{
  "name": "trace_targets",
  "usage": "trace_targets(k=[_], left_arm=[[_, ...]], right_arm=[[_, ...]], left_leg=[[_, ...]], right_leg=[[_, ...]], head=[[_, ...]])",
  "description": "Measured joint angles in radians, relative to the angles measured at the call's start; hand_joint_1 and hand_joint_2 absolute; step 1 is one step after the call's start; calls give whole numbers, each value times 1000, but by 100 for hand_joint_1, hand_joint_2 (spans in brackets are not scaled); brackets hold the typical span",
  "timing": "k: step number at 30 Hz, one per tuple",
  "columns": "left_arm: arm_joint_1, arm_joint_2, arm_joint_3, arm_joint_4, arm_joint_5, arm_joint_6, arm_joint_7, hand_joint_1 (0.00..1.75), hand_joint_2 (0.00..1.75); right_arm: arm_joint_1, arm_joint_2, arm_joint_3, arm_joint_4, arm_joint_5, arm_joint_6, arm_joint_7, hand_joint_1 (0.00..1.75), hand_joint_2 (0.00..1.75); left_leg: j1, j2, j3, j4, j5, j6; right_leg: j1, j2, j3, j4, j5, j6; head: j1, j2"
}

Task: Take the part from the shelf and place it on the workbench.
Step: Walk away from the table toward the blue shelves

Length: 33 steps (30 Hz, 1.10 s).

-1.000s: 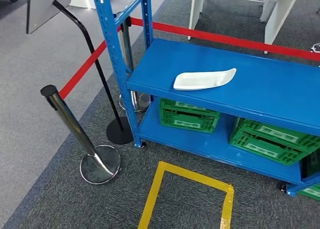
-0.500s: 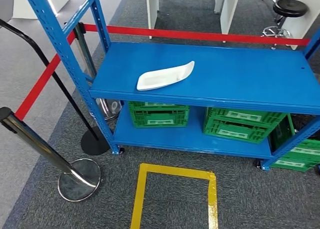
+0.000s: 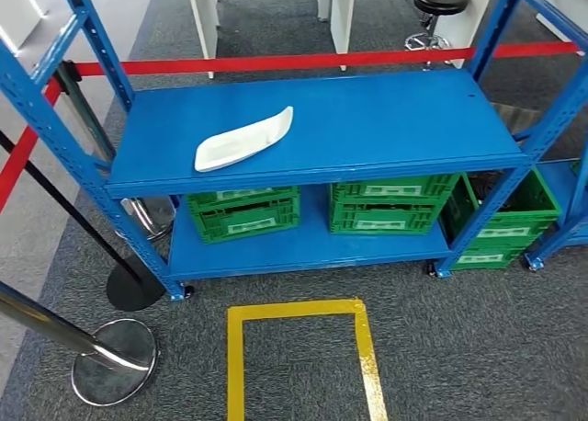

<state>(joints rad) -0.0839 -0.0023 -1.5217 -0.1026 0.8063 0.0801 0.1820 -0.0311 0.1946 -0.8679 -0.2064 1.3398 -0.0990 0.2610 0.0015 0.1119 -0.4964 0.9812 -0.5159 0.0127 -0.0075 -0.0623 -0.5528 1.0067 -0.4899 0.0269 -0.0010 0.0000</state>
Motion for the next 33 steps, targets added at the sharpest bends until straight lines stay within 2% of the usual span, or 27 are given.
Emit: trace_targets(k=[2,3,4,6,7,8,9,10,12,13,15,16,18,19,20,23,24,25,26,27,28,29,30,31,32,33], left_arm=[[-4,1,-3,0,0,0,1,0,0],[-6,1,-4,0,0,1,3,0,0],[-7,2,-5,0,-1,2,4,0,0],[-8,2,-6,0,-3,4,6,0,0],[-8,2,-6,0,-5,4,7,0,0],[-7,2,-7,0,-7,4,7,0,0],[-6,2,-7,0,-8,1,6,0,0],[-3,2,-8,0,-9,-3,2,0,0],[2,3,-8,0,-4,-8,-36,0,0],[2,3,-8,0,0,-5,-62,0,0],[0,1,-8,-1,8,3,-102,0,0],[-1,-1,-8,-1,10,5,-109,0,0],[1,-5,-8,-2,17,5,-111,0,0],[3,-7,-8,-2,19,3,-110,0,0],[4,-8,-8,-2,21,2,-109,0,0],[7,-8,-8,-2,21,-3,-106,0,0],[8,-8,-8,-2,21,-4,-106,0,0],[10,-9,-8,-2,21,-5,-106,0,0],[12,-10,-8,-2,20,-6,-106,0,0],[14,-11,-8,-2,20,-7,-106,0,0],[16,-12,-8,-2,20,-7,-106,0,0],[17,-12,-8,-2,19,-7,-105,0,0],[16,-12,-8,-2,19,-7,-104,0,0],[14,-11,-8,-2,19,-7,-103,0,0],[9,-11,-8,-2,19,-7,-102,0,0],[4,-10,-8,-2,19,-6,-101,0,0]], right_arm=[[3,0,0,0,2,-3,-1,0,0],[4,0,0,0,3,-5,-1,0,0],[4,0,0,0,5,-7,0,0,0],[3,0,0,0,9,-6,2,0,0],[3,0,0,0,11,-5,3,0,0],[2,0,0,0,13,-3,4,0,0],[1,0,0,0,14,-1,5,0,0],[1,0,0,0,15,0,6,0,0],[3,0,0,0,14,1,5,0,0],[3,0,0,0,12,0,4,0,0],[4,1,0,0,10,0,2,0,0],[3,1,0,0,10,0,1,0,0],[3,1,0,0,10,0,1,0,0],[3,1,0,0,10,1,1,0,0],[2,1,0,0,10,1,1,0,0],[2,1,0,0,10,1,-2,0,0],[1,1,0,0,11,2,-3,0,0],[1,1,0,0,11,2,-4,0,0],[1,1,0,0,12,2,-3,0,0],[3,0,0,0,12,3,-2,0,0],[5,0,0,0,12,3,-2,0,0],[6,0,0,1,12,4,-1,0,0],[5,0,0,1,11,5,-1,0,0],[3,0,0,1,11,5,-1,0,0],[0,0,0,1,11,6,0,0,0],[0,0,0,1,11,6,1,0,0]], left_leg=[[2,8,3,4,-4,-9],[4,-5,0,14,-14,-14],[7,-28,-11,42,-34,-19],[10,-80,-62,156,-99,-24],[10,-93,-93,225,-127,-25],[10,-99,-117,275,-140,-25],[9,-102,-126,291,-131,-23],[9,-103,-118,266,-102,-19],[6,-104,-67,141,-28,-3],[4,-105,-40,78,-12,5],[-2,-105,-13,12,-19,16],[-3,-105,-9,0,-27,19],[0,-105,8,-11,-22,29],[3,-104,21,-13,-20,34],[5,-103,33,-14,-19,39],[8,-102,61,-15,-43,41],[10,-102,74,-15,-55,39],[13,-102,91,-16,-70,36],[17,-103,111,-16,-87,31],[20,-103,129,-17,-105,26],[21,-103,150,-17,-125,20],[21,-103,168,-22,-144,12],[19,-101,188,-32,-156,3],[17,-101,205,-36,-156,-5],[16,-100,207,-23,-142,-13],[16,-100,194,20,-114,-19]], right_leg=[[-2,18,-4,1,4,-13],[-3,25,-5,0,6,-20],[-5,30,-4,-2,9,-25],[-5,40,-6,-3,11,-33],[-4,45,-6,-2,11,-35],[-2,52,-6,-2,10,-37],[0,59,-6,-1,8,-38],[2,66,-4,-1,4,-38],[4,76,-1,-1,-4,-38],[6,79,0,0,-9,-33],[7,78,5,0,-14,-20],[7,78,12,1,-11,-10],[5,76,16,13,-8,4],[5,74,3,36,-14,9],[4,73,-25,77,-27,13],[-1,69,-156,244,-87,27],[-3,67,-187,265,-110,31],[-4,65,-203,256,-124,33],[-5,61,-207,219,-115,35],[-6,54,-204,167,-68,37],[-6,44,-199,118,-1,34],[-5,37,-190,86,52,26],[-3,34,-182,70,91,15],[-2,36,-170,70,96,1],[-3,42,-155,71,80,-10],[-6,45,-138,65,73,-17]], head=[[-1,0],[-2,0],[-4,0],[-8,0],[-9,0],[-10,0],[-10,0],[-10,0],[-11,0],[-11,0],[-12,0],[-12,0],[-11,0],[-7,0],[-3,0],[2,0],[2,0],[2,0],[3,0],[5,0],[9,0],[12,0],[14,0],[15,0],[14,0],[12,0]])
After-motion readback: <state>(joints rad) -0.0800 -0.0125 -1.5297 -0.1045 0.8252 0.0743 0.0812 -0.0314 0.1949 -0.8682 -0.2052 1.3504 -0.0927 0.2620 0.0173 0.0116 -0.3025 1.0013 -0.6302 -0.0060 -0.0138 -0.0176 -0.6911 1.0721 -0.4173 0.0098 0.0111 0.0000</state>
